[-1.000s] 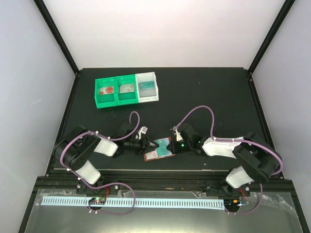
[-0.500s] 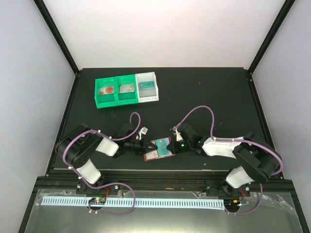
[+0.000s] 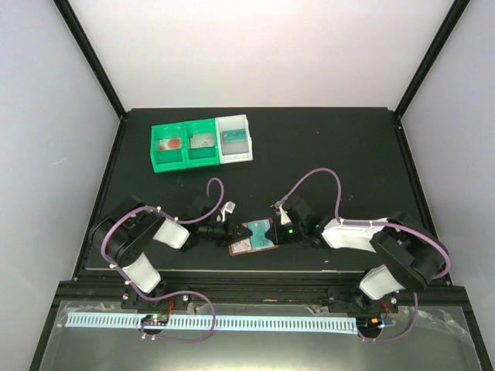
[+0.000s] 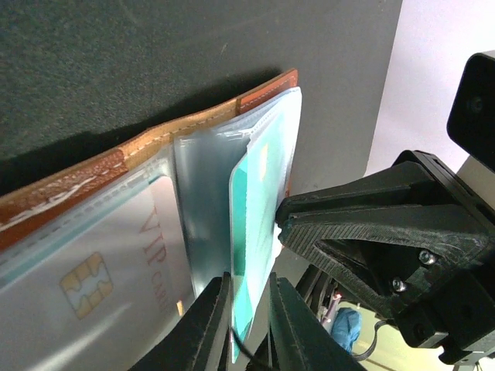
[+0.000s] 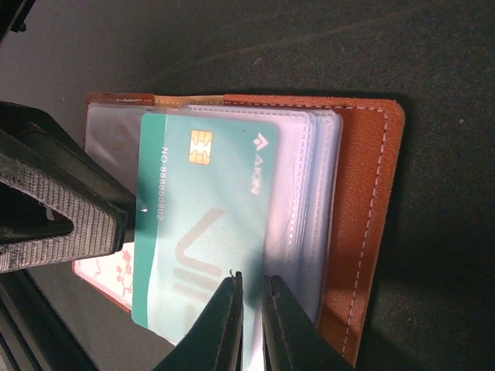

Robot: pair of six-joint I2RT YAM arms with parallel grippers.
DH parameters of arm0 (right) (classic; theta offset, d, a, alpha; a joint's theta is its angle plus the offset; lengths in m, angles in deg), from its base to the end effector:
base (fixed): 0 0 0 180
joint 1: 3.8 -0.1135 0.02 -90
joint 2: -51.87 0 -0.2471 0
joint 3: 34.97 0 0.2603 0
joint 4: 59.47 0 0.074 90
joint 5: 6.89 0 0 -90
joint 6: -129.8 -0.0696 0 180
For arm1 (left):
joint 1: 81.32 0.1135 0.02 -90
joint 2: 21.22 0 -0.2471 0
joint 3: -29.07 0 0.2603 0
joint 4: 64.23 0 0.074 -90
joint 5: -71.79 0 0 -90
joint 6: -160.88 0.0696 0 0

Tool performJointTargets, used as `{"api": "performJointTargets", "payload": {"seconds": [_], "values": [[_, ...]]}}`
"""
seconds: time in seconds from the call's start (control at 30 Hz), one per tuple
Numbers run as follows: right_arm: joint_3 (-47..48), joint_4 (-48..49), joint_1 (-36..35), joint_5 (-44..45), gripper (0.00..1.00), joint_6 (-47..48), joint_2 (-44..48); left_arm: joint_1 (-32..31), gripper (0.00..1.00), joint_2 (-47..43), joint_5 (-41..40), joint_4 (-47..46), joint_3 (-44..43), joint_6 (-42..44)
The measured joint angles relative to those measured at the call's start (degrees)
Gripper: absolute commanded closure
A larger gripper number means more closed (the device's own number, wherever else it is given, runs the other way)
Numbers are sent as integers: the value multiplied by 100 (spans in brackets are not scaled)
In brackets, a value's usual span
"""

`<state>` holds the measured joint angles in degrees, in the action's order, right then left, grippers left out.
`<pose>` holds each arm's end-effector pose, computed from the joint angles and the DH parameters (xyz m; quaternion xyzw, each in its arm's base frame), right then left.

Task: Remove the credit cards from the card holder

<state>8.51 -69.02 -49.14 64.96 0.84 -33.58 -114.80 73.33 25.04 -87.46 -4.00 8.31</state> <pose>0.1822 0.2152 0.0760 -0.1038 0.9280 0.3288 0.1413 0.1921 -0.1842 0.0539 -0.0544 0.8500 -0.5234 0.0248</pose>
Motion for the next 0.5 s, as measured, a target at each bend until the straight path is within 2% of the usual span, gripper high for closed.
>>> {"api": "performJointTargets", "payload": {"seconds": [0.23, 0.4, 0.5], "values": [[-2, 15, 0, 0, 92, 0, -11, 0, 84, 149, 2, -131, -2, -48], [-2, 20, 0, 0, 92, -2, -11, 0, 96, 243, 4, -208, -2, -85], [-7, 31, 0, 0, 92, -2, -11, -2, 99, 247, 15, -273, -2, -103]]}}
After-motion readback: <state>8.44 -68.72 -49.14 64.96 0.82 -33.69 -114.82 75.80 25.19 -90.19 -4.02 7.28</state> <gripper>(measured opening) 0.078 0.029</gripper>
